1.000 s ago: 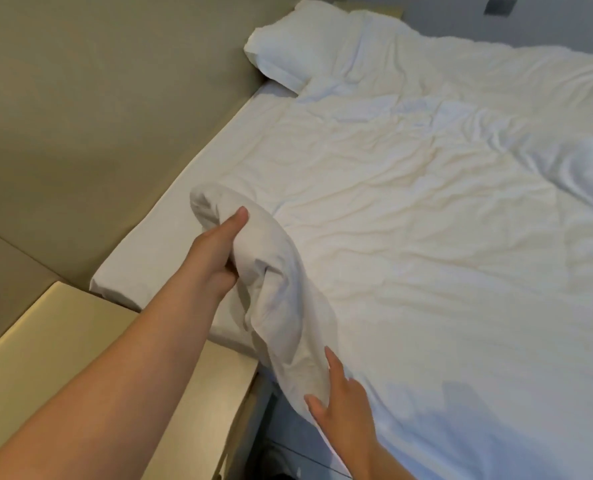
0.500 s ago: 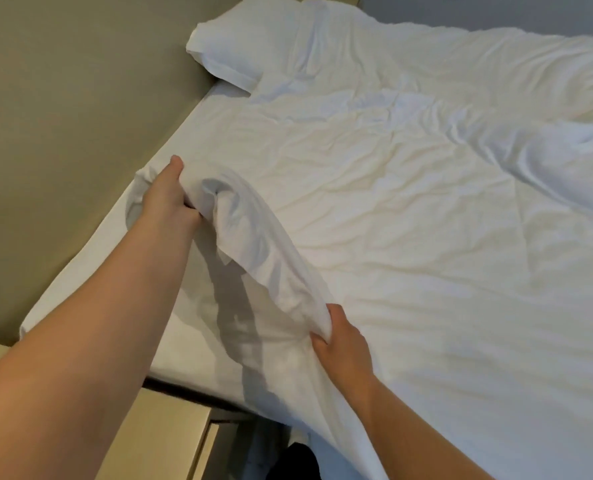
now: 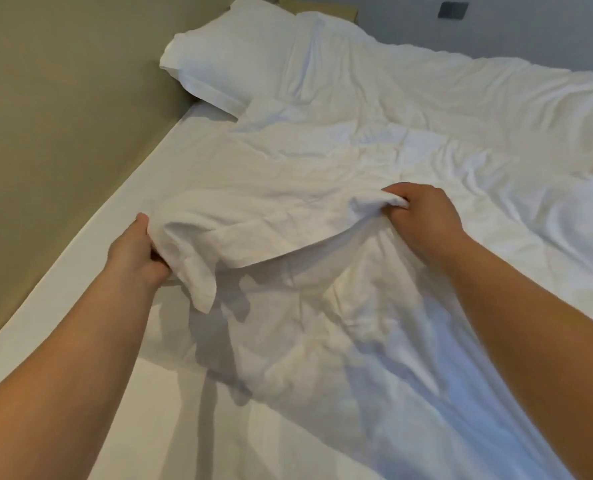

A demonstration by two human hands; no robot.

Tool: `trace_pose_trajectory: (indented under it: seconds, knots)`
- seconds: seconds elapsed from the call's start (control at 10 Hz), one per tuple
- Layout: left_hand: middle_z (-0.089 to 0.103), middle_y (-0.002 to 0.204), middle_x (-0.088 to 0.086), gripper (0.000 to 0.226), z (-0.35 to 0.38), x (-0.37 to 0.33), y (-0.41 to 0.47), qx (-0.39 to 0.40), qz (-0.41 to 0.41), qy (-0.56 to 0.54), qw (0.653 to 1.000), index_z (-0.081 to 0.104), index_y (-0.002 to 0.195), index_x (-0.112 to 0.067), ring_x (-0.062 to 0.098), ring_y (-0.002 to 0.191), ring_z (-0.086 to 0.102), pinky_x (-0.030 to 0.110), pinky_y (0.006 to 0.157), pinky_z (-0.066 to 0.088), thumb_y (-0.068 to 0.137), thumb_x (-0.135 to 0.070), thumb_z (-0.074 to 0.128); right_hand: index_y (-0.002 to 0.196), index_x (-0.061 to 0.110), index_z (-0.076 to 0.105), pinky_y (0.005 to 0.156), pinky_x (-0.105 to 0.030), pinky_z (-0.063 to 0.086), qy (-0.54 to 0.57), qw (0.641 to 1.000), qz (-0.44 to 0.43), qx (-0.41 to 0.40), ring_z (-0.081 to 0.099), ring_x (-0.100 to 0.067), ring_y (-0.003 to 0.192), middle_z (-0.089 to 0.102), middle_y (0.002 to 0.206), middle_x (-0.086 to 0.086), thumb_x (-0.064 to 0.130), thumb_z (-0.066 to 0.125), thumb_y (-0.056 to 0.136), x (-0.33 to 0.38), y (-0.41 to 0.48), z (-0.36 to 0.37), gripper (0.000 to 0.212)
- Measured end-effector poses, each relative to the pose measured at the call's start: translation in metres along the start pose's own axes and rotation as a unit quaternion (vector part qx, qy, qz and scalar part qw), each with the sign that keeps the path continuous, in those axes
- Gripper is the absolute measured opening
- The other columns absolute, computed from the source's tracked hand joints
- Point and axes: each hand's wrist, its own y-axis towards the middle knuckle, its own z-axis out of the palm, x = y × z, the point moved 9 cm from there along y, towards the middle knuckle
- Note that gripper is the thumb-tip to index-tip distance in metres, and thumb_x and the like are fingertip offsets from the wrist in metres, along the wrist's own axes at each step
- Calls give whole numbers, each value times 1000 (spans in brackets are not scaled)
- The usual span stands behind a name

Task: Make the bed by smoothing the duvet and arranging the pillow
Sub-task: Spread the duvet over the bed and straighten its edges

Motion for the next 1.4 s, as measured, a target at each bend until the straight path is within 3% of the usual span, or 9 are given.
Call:
trace_pose_trajectory:
  seconds: [0.1,0.2,0.3,0.4,0.5,0.8,1.0,1.1,1.4]
  knots:
    - [59,101,-3,19,-1,21,26,33,11,11,999,56,101,-15,12,85,60,27,71,52,99,-17,37,114,13,62,79,-31,39,-79,993,26,79,56,-32,109,63,117,-15,12,47,88,-34,32,65,29]
    - [46,121,4,42,2,50,50,41,42,131,990,32,141,-13,21,115,53,31,95,38,99,-12,36,143,16,30,103,-34,31,-145,975,54,160,40,-27,131,40,145,-9,29,50,92,-75,20,125,56]
    - [31,148,6,54,7,78,70,53,104,397,911,21,146,-18,23,136,33,31,107,27,97,-18,43,148,23,0,116,-41,11,-249,948,49,190,13,-21,144,7,157,-2,45,48,90,-110,2,144,79]
    - [15,156,8,65,16,101,95,62,175,659,729,19,146,-16,22,143,18,34,114,16,92,-28,52,147,23,-7,116,-46,6,-307,923,111,206,5,-22,145,-1,158,-3,56,44,87,-160,-4,134,86]
    - [10,157,10,67,22,91,117,-7,230,738,634,19,146,-16,22,145,8,36,116,4,91,-35,51,148,20,3,114,-46,13,-221,934,212,182,25,-25,140,21,154,-7,57,53,81,-202,-1,121,91]
    - [39,145,14,84,30,47,193,-83,138,769,619,23,144,-13,31,137,29,44,113,4,81,-57,56,119,26,55,60,-28,28,-206,961,145,111,49,-22,73,52,69,7,35,41,94,-196,30,117,30]
    - [63,88,17,33,58,20,189,-104,352,683,631,54,86,-19,38,93,58,37,82,26,81,-45,35,96,14,74,47,-27,43,-232,972,-5,-36,65,-33,51,71,65,-15,29,51,69,-150,81,83,39]
    - [62,106,25,60,68,-7,200,-119,402,645,639,53,116,-11,43,103,55,37,81,29,74,-50,34,86,10,76,37,-28,46,-287,941,-109,-139,61,-30,39,68,55,-13,30,44,70,-124,115,62,40]
    - [63,91,23,37,132,-2,252,-127,356,715,588,61,87,-9,38,95,54,44,93,27,92,-39,41,113,2,58,70,-37,35,-377,926,14,-37,62,-41,84,68,90,-25,38,43,90,-164,237,65,45]
